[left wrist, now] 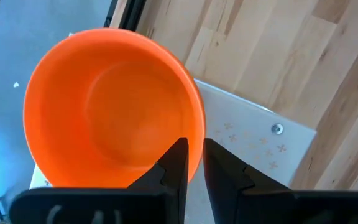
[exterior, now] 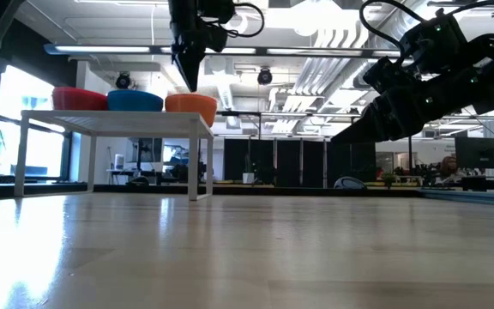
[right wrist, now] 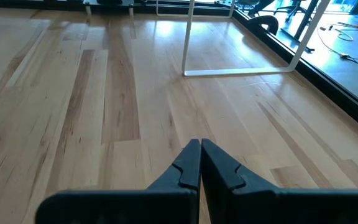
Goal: Pick & Place Mini bowls
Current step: Stack the orange bowl on the orange bowls on the shelf, then return to Home Position
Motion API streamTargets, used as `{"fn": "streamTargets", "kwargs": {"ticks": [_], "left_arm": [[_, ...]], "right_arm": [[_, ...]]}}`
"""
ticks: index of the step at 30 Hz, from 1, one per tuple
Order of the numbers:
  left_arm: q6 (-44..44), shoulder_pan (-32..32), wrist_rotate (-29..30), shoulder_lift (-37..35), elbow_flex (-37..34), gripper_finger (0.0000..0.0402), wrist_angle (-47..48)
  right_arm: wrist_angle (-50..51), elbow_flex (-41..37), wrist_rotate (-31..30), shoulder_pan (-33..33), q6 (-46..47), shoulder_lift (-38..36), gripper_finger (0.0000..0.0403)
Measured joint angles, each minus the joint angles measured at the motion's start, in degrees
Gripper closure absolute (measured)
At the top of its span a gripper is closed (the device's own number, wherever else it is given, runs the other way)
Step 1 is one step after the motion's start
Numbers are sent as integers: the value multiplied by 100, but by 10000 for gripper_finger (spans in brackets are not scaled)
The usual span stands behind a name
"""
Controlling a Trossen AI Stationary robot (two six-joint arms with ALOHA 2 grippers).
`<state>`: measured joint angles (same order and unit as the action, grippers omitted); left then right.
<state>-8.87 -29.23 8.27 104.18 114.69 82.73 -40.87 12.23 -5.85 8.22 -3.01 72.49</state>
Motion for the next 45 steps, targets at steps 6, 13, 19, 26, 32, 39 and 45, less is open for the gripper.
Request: {"fn": "streamTargets", "kwargs": {"ticks": [6,13,19,26,32,39,45], "left_arm": [[-12,1,-3,-2,0,354,15],[-166,236,16,-203,-13,375,-11],[-147,542,-330,-800,-90,395,-791],[-342,1079,-813,-1873,-1896,400,-3111],[-394,1399,-903,-2931,-4355,400,-5699],[-290,1578,-1078,-4017,-6292,400,-7334],[8,1578,-1146,-4798,-7497,400,-8404]], "right_arm": [[1,0,0,0,0,0,402],[1,0,1,0,1,0,403],[56,0,40,-1,151,0,403],[222,0,39,-38,441,0,402],[190,0,32,-237,456,-62,403],[258,0,546,-226,315,-780,403],[1630,13,931,180,516,-2162,403]]}}
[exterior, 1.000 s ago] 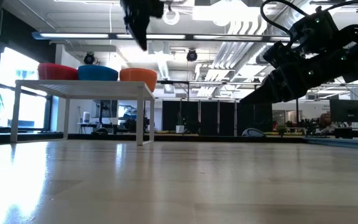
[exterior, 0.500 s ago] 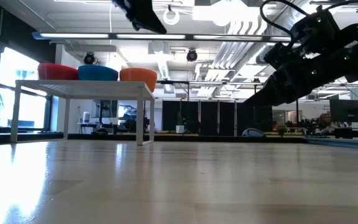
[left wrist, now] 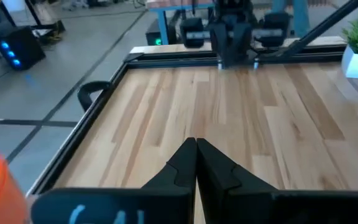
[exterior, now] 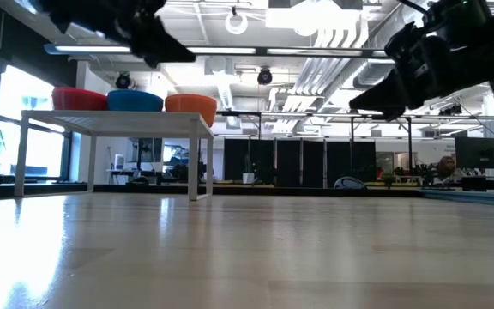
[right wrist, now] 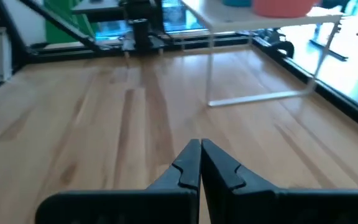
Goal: Pick & Place Mini bowls
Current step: Return to Home Position
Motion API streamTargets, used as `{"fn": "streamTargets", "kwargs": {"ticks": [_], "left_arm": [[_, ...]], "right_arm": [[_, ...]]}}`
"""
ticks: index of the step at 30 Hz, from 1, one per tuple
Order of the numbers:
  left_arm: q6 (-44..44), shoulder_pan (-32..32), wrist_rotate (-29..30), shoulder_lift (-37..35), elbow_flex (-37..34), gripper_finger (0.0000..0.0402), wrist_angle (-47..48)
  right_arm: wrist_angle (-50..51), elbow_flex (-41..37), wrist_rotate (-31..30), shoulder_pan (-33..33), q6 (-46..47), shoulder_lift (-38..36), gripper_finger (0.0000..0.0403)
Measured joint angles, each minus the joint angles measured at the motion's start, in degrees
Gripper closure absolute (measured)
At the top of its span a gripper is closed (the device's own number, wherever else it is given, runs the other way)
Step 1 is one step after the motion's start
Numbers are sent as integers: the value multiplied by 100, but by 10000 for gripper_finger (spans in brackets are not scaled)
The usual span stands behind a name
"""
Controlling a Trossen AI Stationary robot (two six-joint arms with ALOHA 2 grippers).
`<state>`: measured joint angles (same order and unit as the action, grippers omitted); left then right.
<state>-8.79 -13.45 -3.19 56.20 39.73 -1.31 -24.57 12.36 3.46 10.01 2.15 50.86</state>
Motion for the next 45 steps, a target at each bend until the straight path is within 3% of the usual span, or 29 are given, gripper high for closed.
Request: {"fn": "streamTargets", "kwargs": {"ticks": [10,20,34,41,45], "left_arm": [[183,0,148,-1259,-1090,399,-332],[306,-2,197,-2322,-1894,399,-317],[509,-2,411,-4449,-3161,399,-198],[750,-3,858,-5635,-3653,399,257],[834,-4,967,-5566,-3884,399,10]], "right_arm": [[2183,4,-32,442,-54,-2302,402],[2908,-7,-49,576,-220,-3673,402],[2939,-9,-26,574,-221,-3901,403],[2970,-11,-180,574,-239,-3901,403],[2612,-309,-294,574,-213,-3944,403]]}}
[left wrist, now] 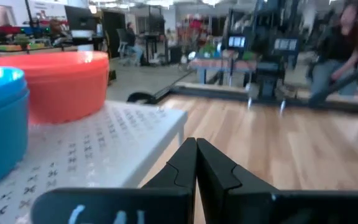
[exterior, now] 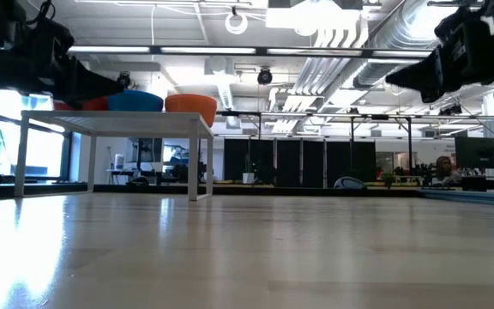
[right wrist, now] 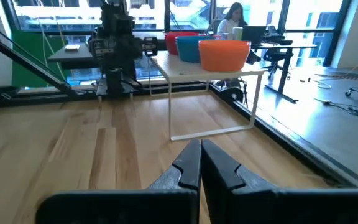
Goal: Pick & Place Mini bowls
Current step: Return to Home Position
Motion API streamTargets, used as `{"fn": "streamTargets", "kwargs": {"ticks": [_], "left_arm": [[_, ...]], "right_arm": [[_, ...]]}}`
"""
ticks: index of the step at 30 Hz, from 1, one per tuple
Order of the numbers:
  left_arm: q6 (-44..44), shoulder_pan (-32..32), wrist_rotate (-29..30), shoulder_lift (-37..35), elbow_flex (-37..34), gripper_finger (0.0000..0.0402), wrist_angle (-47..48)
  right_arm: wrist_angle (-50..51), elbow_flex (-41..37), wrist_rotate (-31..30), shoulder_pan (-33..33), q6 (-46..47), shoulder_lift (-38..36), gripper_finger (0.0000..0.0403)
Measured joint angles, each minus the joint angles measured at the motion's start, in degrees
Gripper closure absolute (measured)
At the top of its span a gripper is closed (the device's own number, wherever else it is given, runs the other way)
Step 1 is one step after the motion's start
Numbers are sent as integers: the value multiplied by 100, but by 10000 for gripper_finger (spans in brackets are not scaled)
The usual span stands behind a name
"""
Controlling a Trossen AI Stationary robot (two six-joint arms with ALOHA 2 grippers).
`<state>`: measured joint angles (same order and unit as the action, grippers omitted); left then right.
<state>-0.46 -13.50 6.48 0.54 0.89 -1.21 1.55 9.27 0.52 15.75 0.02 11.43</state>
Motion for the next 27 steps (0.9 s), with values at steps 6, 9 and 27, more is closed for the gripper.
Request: {"fn": "streamTargets", "kwargs": {"ticks": [6,9,27], "left_arm": [[158,1,-173,-18,-2,399,-108],[355,0,-205,-22,-5,399,-16],[391,2,-359,9,-20,399,11]], "right_arm": [[-836,-868,106,2,417,-321,403],[-598,-871,145,0,455,-632,403],[-308,-869,-300,-4,683,-773,402]]}}
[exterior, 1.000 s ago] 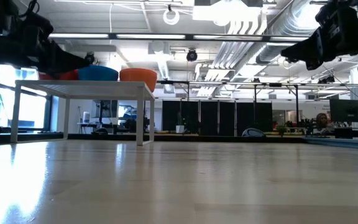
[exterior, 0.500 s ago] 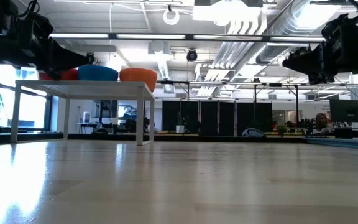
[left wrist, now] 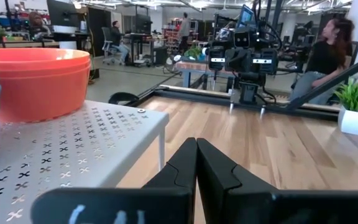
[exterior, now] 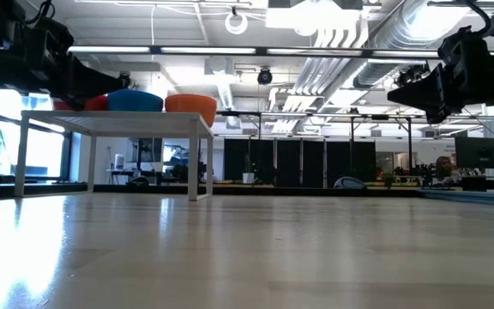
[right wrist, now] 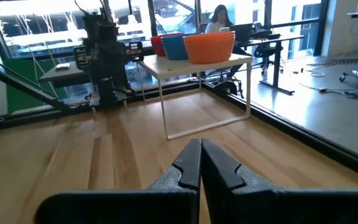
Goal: Pick & Place Mini bowls
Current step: Return to Home Position
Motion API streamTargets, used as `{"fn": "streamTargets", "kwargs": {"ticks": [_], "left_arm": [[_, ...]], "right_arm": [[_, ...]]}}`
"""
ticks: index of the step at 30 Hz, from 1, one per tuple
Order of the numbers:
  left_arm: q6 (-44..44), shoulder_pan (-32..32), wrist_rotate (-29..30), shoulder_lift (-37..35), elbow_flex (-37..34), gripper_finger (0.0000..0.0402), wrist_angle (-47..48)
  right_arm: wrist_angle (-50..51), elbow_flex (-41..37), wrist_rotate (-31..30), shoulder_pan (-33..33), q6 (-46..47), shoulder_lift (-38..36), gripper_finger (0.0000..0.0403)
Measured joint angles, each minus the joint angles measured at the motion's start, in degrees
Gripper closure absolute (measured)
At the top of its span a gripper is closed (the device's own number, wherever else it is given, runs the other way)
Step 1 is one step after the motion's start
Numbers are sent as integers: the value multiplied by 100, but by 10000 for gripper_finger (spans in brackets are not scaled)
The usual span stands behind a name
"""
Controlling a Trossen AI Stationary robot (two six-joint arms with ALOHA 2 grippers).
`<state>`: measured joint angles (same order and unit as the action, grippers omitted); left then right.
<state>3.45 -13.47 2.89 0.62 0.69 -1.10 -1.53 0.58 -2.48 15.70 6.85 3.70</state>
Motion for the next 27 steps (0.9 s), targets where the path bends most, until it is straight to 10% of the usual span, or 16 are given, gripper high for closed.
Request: {"fn": "streamTargets", "kwargs": {"ticks": [27], "left_arm": [[-14,0,-79,0,0,399,0]], "right_arm": [[-3,-2,-11,2,65,3,402]]}}
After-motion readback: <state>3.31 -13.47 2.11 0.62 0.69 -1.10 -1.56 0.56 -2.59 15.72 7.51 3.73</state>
